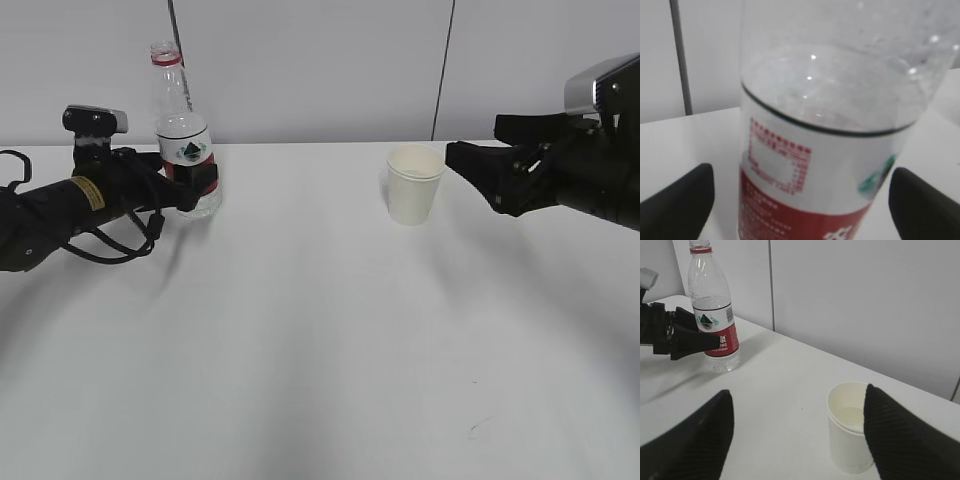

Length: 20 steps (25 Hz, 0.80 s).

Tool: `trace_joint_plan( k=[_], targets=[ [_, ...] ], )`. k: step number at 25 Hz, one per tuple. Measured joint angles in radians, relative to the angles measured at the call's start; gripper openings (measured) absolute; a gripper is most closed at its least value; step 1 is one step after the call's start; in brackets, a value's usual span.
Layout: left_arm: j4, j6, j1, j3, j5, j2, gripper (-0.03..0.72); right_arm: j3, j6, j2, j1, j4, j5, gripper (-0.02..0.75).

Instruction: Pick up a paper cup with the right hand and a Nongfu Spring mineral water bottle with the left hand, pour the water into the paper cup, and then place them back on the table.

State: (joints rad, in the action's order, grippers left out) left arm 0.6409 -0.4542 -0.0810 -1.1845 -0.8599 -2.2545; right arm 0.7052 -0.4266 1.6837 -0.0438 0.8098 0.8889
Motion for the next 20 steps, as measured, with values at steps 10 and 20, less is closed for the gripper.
trace_joint_plan(
  k=[10,20],
  targets=[
    [-0.005,0.000,0.004,0.219,0.018,0.166,0.629,0.000,-0.002,0.000,0.000,0.001,0.000,0.596],
    [-0.041,0.000,-0.070,0.293,0.554,0.561,0.588,0.123,-0.081,0.000,0.101,-0.019,-0.503,0.596]
  ],
)
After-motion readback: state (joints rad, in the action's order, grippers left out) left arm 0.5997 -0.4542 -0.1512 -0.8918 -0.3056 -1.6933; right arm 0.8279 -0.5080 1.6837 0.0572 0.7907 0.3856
